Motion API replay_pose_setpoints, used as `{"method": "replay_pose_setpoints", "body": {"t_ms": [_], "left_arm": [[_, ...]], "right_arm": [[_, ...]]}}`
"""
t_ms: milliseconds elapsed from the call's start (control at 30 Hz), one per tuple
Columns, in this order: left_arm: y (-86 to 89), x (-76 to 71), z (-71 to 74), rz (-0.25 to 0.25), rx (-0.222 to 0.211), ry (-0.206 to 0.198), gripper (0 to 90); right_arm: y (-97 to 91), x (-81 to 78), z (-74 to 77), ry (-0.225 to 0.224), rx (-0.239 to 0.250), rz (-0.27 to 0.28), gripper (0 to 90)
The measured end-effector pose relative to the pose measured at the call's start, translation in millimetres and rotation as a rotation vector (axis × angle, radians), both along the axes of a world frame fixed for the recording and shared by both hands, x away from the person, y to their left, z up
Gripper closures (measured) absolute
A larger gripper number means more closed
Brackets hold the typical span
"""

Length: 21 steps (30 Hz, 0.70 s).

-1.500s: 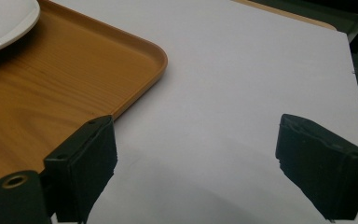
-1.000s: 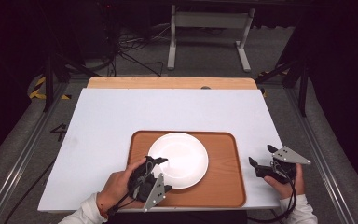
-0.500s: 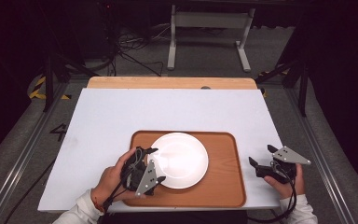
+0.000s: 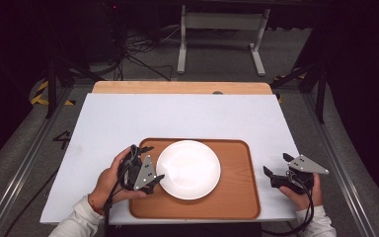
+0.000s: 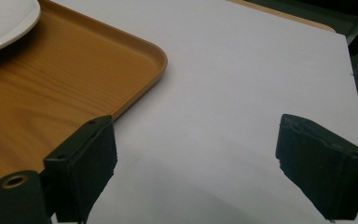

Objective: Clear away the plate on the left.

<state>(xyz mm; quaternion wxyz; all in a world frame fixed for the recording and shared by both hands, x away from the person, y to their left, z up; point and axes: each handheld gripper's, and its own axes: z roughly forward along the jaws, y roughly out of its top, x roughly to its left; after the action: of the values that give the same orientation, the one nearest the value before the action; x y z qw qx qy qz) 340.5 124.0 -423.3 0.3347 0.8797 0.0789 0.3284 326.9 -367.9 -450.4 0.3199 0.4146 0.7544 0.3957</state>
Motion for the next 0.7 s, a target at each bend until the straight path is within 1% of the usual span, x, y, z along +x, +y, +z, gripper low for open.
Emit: {"method": "replay_pose_setpoints", "body": {"t_ms": [167, 200, 233, 267, 300, 400, 633, 700], "left_arm": [[10.1, 6.6, -1.1, 0.039, -0.007, 0.001, 11.0], [12.4, 8.2, -0.9, 0.039, -0.012, 0.001, 10.9], [15.1, 9.2, -1.0, 0.05, -0.019, 0.013, 11.0], [16.3, 10.3, -1.0, 0.05, -0.018, 0.006, 10.9], [18.6, 11.4, -1.0, 0.057, -0.017, 0.011, 10.9], [24.4, 13.8, -1.6, 0.074, -0.021, 0.021, 10.7], [38.8, 17.5, -2.5, 0.113, -0.034, 0.025, 10.9], [44.1, 17.9, -3.4, 0.134, -0.038, 0.036, 10.9]], "right_arm": [[-0.3, -0.1, 0.1, 0.0, 0.002, -0.002, 13.0], [-0.3, -0.2, 0.2, 0.0, 0.002, -0.001, 13.0], [-0.2, -0.2, 0.2, -0.001, 0.001, -0.001, 13.0], [-0.2, -0.1, 0.1, 0.0, 0.001, -0.001, 13.0], [-0.2, 0.0, 0.1, 0.0, 0.001, -0.001, 13.0], [0.1, -0.3, 0.3, 0.0, 0.0, 0.0, 13.0], [0.3, -0.4, 0.3, 0.0, 0.002, 0.001, 13.0], [0.3, -0.5, 0.4, 0.0, 0.002, 0.0, 13.0]]}}
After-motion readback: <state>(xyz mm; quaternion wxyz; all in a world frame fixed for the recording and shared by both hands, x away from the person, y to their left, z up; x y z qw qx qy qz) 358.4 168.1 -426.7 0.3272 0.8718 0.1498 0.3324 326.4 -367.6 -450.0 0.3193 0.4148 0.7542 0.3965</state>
